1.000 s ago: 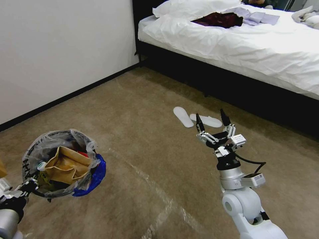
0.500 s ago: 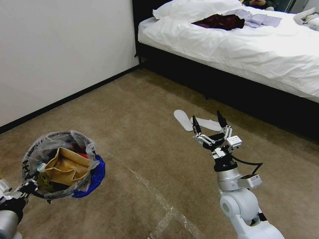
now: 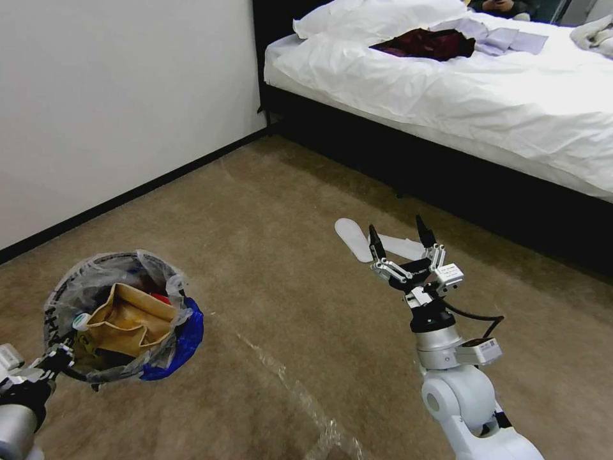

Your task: Pick up the trash bin and place the garbage on the floor into it.

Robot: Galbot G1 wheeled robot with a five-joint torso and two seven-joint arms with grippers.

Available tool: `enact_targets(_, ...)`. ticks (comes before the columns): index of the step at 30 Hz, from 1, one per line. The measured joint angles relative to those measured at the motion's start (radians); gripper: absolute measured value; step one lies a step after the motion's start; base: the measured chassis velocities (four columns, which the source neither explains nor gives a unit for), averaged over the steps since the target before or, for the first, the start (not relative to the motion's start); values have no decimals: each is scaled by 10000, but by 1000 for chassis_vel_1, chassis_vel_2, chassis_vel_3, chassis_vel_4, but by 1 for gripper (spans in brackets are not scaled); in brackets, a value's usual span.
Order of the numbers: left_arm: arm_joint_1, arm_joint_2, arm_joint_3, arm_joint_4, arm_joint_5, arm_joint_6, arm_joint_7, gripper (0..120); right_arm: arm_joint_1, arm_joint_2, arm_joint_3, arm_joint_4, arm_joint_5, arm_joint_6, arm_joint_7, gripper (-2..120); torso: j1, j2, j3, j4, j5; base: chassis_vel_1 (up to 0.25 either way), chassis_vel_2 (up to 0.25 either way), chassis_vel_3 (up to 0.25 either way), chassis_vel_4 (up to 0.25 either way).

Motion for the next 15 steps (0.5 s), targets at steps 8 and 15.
enact_targets(8,3,-5,-25,0,1,-7,0,0,23,15,-38,-69,-49,40,2,100,-1,1,-1,0,-1,-109,94,116,-97)
enact_targets(15,-17,-2,-9,-4,11,-8,-3,0,26,9,-16,-106,-62,48,6,100,-1,1,-1,0,1,-109,118,119,-117)
